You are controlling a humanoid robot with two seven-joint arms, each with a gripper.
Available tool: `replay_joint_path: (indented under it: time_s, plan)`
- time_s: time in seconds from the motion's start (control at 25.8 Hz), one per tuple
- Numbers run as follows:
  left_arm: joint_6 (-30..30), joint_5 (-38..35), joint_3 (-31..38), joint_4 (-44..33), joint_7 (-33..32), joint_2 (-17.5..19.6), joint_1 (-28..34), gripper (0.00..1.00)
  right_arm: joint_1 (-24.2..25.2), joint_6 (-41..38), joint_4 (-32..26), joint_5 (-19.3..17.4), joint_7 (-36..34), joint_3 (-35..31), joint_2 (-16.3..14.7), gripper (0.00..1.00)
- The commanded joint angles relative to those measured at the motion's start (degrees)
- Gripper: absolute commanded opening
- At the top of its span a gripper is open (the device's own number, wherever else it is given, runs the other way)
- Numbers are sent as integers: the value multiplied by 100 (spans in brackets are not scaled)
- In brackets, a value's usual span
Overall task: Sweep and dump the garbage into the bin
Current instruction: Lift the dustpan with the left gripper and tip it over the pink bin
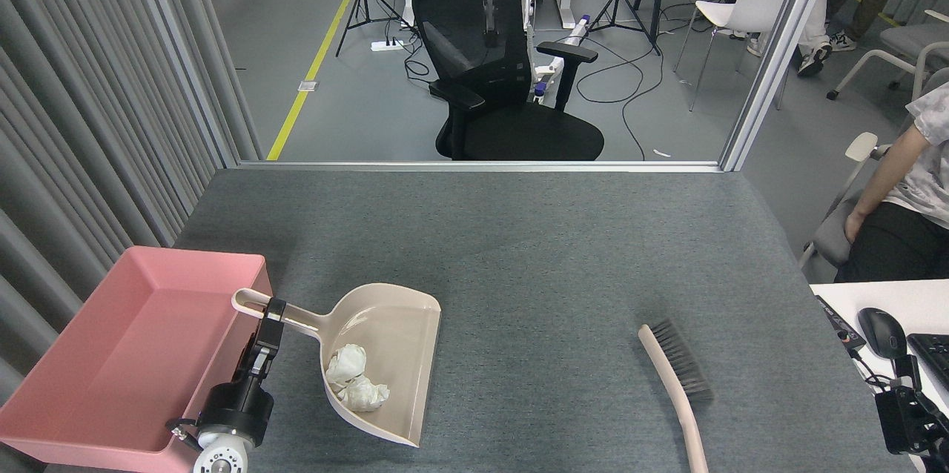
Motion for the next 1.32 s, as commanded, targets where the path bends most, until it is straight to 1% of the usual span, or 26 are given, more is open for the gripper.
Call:
replay_joint_path:
  time_s: [0.0,0.12,0.39,0.5,0.58,0.66,0.74,0.85,0.93,1.04,1.12,1.2,1.28]
  plan:
    - [249,375,27,-220,-126,170,10,23,20,1,19,21,19,22,4,100]
    - [548,771,27,-519,-179,372,1,24,55,1,116,29,28,39,4,100]
    - [909,1043,45,-923,-294,724,-43,24,73,1,186,38,28,57,74,100]
    - [1040,1289,54,-923,-329,1075,-210,24,73,-8,230,47,28,83,83,100]
    - [1049,1438,107,-835,-338,1383,-333,24,73,-8,274,38,28,136,83,100]
    - [1058,1667,238,-625,-364,1761,-473,24,73,-8,274,38,28,154,83,100]
    - [1014,1966,282,-256,-373,2270,-693,24,73,-8,300,47,28,154,109,100]
    - [873,2370,282,474,-373,2930,-1080,25,73,-16,379,56,28,162,179,100]
    - [645,2458,291,1028,-373,3264,-1352,25,73,-34,379,108,28,162,197,100]
    - [285,2467,291,1889,-381,3694,-1721,25,82,-60,388,135,19,154,250,100]
    - [65,2467,291,2223,-381,3949,-1827,25,117,-69,388,135,19,136,241,100]
    - [-93,2388,274,2258,-338,4099,-1801,25,126,-69,388,135,19,119,241,100]
    - [-243,2221,274,2135,-258,4222,-1765,25,126,-69,388,135,19,110,250,100]
